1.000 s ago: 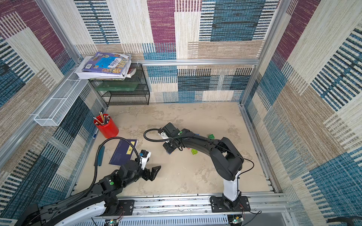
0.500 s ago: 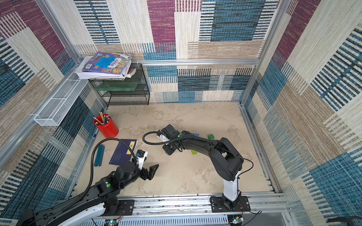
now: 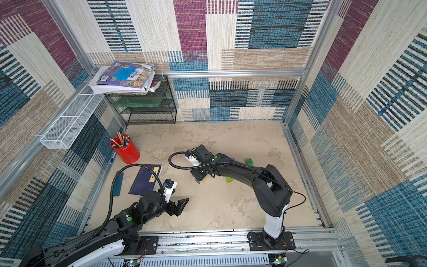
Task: Assemble the letter f with lego
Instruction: Assemble the lego brick with the lego brick, then pick up the lego brick from the center of the board.
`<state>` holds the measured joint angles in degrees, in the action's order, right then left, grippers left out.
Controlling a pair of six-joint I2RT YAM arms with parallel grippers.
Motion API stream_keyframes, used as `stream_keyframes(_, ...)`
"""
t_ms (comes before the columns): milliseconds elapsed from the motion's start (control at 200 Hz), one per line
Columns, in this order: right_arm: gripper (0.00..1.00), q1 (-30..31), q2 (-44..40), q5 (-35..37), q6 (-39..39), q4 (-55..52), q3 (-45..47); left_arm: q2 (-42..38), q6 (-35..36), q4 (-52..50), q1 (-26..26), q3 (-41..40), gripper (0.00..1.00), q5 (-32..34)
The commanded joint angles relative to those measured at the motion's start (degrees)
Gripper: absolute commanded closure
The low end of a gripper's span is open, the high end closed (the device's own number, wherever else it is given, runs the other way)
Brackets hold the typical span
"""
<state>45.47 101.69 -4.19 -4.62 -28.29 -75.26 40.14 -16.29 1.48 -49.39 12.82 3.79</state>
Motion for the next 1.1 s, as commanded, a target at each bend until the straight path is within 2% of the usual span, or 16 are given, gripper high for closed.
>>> stream_keyframes(0,0.41,-1.3,-3.1,2.6,3.3,0.1,1.1,1.1,3.4,3.9,0.0,0.2,0.01,-4.4)
stream_keyframes(175,0.39,-4.8,-6.7,6.6,6.4,-0.9,4.9,4.1,3.3,4.5,0.0,1.6,0.01,-3.8)
stream_keyframes(376,0.39,-9.1,-6.4,10.4,8.6,-1.2,8.8,7.2,3.6,9.1,-0.2,0.6,0.01,-1.5)
stream_keyframes(516,0.38,-11.5,-4.7,9.7,9.2,0.3,10.4,7.3,4.0,10.0,-0.4,-0.1,0.01,1.1)
stream_keyframes(766,0.38,-13.0,-2.0,9.1,9.3,1.9,11.7,8.1,3.9,10.2,-0.4,-0.3,0.01,1.9)
stream_keyframes(1097,0.45,-13.4,-0.3,7.9,9.0,3.0,12.9,8.9,3.9,9.4,-0.4,0.2,0.01,2.2)
